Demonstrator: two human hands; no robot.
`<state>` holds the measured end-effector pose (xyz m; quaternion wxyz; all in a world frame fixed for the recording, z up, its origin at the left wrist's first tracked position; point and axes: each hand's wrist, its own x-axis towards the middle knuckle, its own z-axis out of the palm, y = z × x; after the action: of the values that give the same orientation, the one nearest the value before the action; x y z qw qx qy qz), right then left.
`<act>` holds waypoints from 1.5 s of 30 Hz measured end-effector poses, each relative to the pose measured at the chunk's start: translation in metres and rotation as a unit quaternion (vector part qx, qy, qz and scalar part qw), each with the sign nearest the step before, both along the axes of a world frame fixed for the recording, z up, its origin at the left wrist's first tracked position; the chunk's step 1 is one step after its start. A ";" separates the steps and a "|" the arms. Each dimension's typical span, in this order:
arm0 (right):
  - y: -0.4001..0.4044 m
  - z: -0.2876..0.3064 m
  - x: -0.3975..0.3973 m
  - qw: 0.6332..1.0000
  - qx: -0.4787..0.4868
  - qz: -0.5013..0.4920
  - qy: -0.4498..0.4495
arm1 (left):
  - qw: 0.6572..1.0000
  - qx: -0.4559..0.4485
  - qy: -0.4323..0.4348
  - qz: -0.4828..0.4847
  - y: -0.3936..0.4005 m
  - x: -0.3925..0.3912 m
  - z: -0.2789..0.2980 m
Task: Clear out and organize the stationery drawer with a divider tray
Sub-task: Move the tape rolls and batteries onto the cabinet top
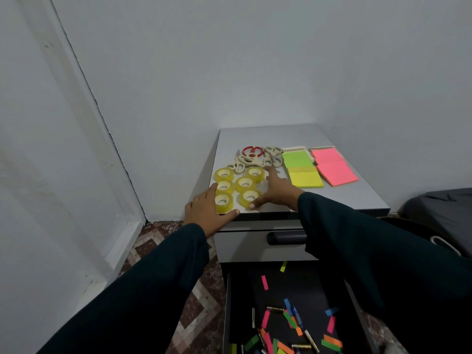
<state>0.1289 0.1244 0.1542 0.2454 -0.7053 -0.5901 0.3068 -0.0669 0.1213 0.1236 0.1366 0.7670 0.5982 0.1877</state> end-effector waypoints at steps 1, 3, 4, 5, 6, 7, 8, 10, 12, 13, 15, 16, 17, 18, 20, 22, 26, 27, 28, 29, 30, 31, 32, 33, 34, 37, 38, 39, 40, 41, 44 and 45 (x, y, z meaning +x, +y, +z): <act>0.002 0.001 0.000 1.000 -0.002 0.005 0.001 | 1.000 -0.002 0.004 0.000 0.001 0.000 -0.001; 0.006 0.002 0.000 1.000 -0.004 0.014 0.002 | 1.000 -0.002 0.005 0.000 0.003 -0.001 -0.003; 0.007 0.002 0.000 1.000 -0.004 0.018 0.001 | 1.000 -0.001 0.007 -0.002 0.004 -0.002 -0.004; 0.009 0.002 0.000 1.000 -0.004 0.020 0.000 | 1.000 0.001 0.009 -0.003 0.005 -0.002 -0.005; 0.010 0.002 0.000 1.000 -0.004 0.020 -0.001 | 1.000 0.004 0.012 -0.003 0.006 -0.003 -0.005; 0.011 0.003 0.000 1.000 -0.005 0.020 -0.002 | 1.000 0.005 0.012 -0.003 0.007 -0.003 -0.006; 0.012 0.003 0.000 1.000 -0.006 0.020 -0.002 | 1.000 0.005 0.013 -0.002 0.007 -0.003 -0.006; 0.012 0.003 -0.001 1.000 -0.008 0.024 0.002 | 1.000 0.006 0.016 -0.003 0.007 -0.002 -0.005; 0.010 0.004 -0.001 1.000 -0.007 0.028 0.011 | 1.000 0.005 0.015 -0.003 0.006 -0.002 -0.004; 0.009 0.005 0.000 0.999 -0.006 0.030 0.018 | 1.000 0.005 0.013 -0.003 0.005 -0.001 -0.004; 0.003 0.006 0.002 0.999 -0.002 0.033 0.027 | 1.000 0.014 0.011 -0.002 0.001 0.000 -0.001; -0.001 0.007 0.003 0.999 0.001 0.035 0.029 | 1.000 0.021 0.010 -0.002 -0.002 0.001 0.001; -0.006 0.009 0.005 0.999 0.005 0.038 0.030 | 1.000 0.030 0.006 -0.003 -0.004 0.002 0.004; -0.011 0.010 0.006 0.999 0.008 0.042 0.033 | 0.999 0.038 0.004 -0.003 -0.006 0.003 0.006; -0.023 0.014 0.008 0.998 0.010 0.050 0.043 | 0.998 0.054 0.003 -0.006 -0.014 0.007 0.011; -0.039 0.017 0.010 0.997 0.011 0.063 0.042 | 0.998 0.068 0.004 -0.012 -0.026 0.011 0.016; -0.071 0.021 0.017 0.996 0.015 0.090 0.002 | 0.994 0.092 0.040 -0.041 -0.051 0.017 0.020; -0.080 0.021 0.019 0.995 0.017 0.094 -0.005 | 0.993 0.098 0.047 -0.051 -0.059 0.018 0.019; -0.088 0.021 0.021 0.995 0.018 0.097 -0.011 | 0.992 0.102 0.049 -0.060 -0.064 0.020 0.017; -0.097 0.019 0.023 0.995 0.018 0.099 -0.015 | 0.991 0.103 0.051 -0.069 -0.072 0.021 0.015; -0.106 0.017 0.025 0.995 0.017 0.101 -0.018 | 0.990 0.102 0.054 -0.077 -0.080 0.023 0.013; -0.113 0.015 0.027 0.994 0.017 0.102 -0.022 | 0.989 0.103 0.059 -0.085 -0.087 0.025 0.009; -0.120 0.012 0.029 0.994 0.016 0.103 -0.026 | 0.988 0.103 0.068 -0.092 -0.093 0.028 0.005; -0.128 0.008 0.031 0.994 0.015 0.103 -0.030 | 0.987 0.100 0.080 -0.101 -0.100 0.030 0.002; -0.136 0.003 0.034 0.994 0.014 0.104 -0.037 | 0.985 0.095 0.096 -0.111 -0.107 0.033 -0.003; -0.156 -0.017 0.041 0.993 0.009 0.103 -0.064 | 0.981 0.062 0.130 -0.132 -0.124 0.037 -0.019; -0.162 -0.025 0.043 0.993 0.002 0.102 -0.066 | 0.981 0.044 0.134 -0.137 -0.129 0.037 -0.027; -0.169 -0.035 0.047 0.993 -0.012 0.102 -0.061 | 0.980 0.027 0.141 -0.140 -0.135 0.037 -0.037; -0.174 -0.044 0.049 0.993 -0.027 0.104 -0.057 | 0.977 0.015 0.154 -0.144 -0.140 0.036 -0.046; -0.181 -0.055 0.054 0.992 -0.047 0.106 -0.059 | 0.974 0.000 0.170 -0.150 -0.145 0.035 -0.057; -0.194 -0.087 0.068 0.986 -0.097 0.105 -0.084 | 0.960 -0.052 0.210 -0.176 -0.155 0.031 -0.089; -0.197 -0.097 0.072 0.985 -0.107 0.102 -0.090 | 0.957 -0.066 0.219 -0.180 -0.157 0.030 -0.097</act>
<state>0.2011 -0.0724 0.0571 0.0815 -0.6886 -0.6421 0.3270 -0.0368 -0.0353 0.0263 0.0841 0.8737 0.4762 -0.0528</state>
